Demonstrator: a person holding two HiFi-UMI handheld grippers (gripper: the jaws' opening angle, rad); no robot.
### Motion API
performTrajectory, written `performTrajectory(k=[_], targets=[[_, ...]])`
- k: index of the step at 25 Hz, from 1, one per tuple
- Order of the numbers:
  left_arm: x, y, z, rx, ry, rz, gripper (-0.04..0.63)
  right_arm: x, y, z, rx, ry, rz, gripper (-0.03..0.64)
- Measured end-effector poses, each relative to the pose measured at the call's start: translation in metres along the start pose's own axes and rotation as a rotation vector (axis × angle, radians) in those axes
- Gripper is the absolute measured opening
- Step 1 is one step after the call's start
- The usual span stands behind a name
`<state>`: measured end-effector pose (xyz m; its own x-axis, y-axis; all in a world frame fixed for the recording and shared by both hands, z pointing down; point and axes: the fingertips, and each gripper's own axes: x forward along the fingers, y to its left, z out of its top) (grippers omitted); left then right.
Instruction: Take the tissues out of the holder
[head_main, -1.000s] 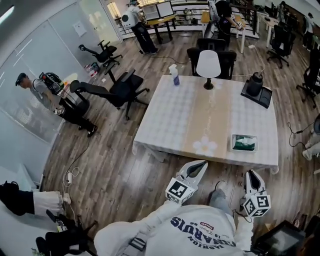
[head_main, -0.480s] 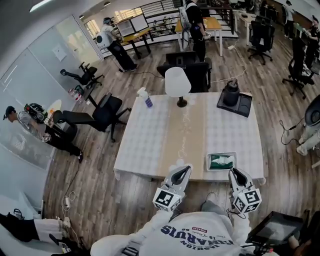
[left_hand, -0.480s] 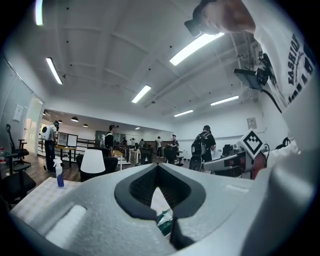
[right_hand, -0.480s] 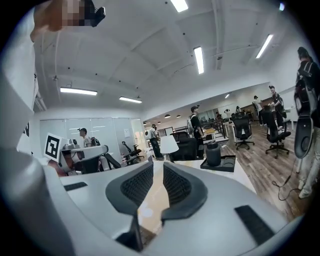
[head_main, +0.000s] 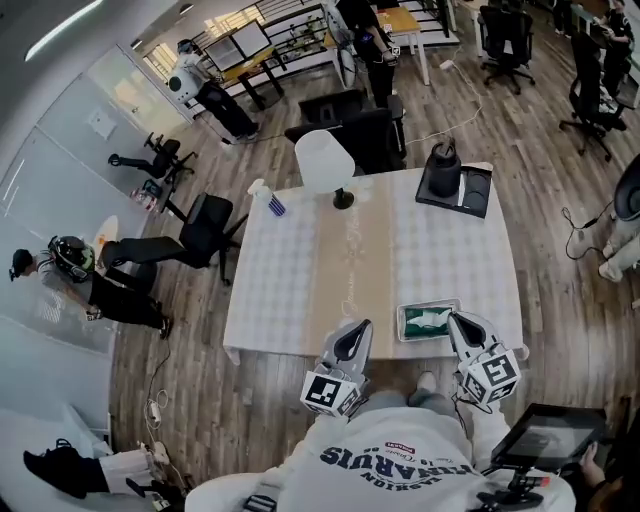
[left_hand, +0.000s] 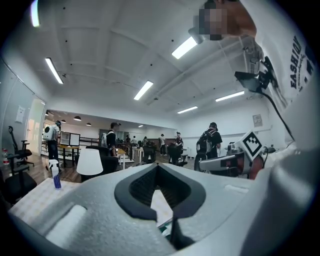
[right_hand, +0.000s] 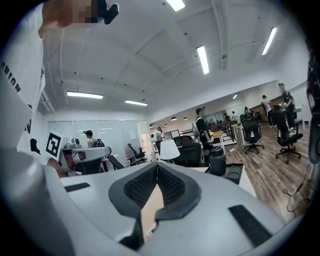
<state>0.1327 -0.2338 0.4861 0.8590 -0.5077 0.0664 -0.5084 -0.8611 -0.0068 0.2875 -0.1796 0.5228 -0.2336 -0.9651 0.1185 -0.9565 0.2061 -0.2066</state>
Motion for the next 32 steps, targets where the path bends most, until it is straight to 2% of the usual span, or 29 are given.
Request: performTrajectory(k=[3,9,15,24,27,32], targets=[[0.008,0.004,0.002,0.004,0.012,0.01,0.005,0.006,0.001,0.005,0.003,0.001,0.017,0.009],[0.021,0.01,0.009,-0.008,-0.015,0.012,0.005,0.013,0.006,0.016,-0.033,-0.006,0.047,0.008],[0.031,0.018,0.026,0.009,-0.049,-0.026,0.005,0.014,0.0,0.037,-0.046,-0.028,-0.007,0.008],[0.023,0.033,0.023,0.002,-0.046,-0.042,0.005,0.017,-0.006,0.035,-0.041,0.001,-0.076,0.008],[0.02,0.036,0.021,0.002,-0.052,-0.044,0.005,0.021,-0.008,0.028,-0.113,0.047,-0.071,0.008],[0.012,0.045,0.016,-0.007,-0.061,-0.029,0.005,0.045,-0.004,-0.018,-0.307,0.268,0.048,0.011]])
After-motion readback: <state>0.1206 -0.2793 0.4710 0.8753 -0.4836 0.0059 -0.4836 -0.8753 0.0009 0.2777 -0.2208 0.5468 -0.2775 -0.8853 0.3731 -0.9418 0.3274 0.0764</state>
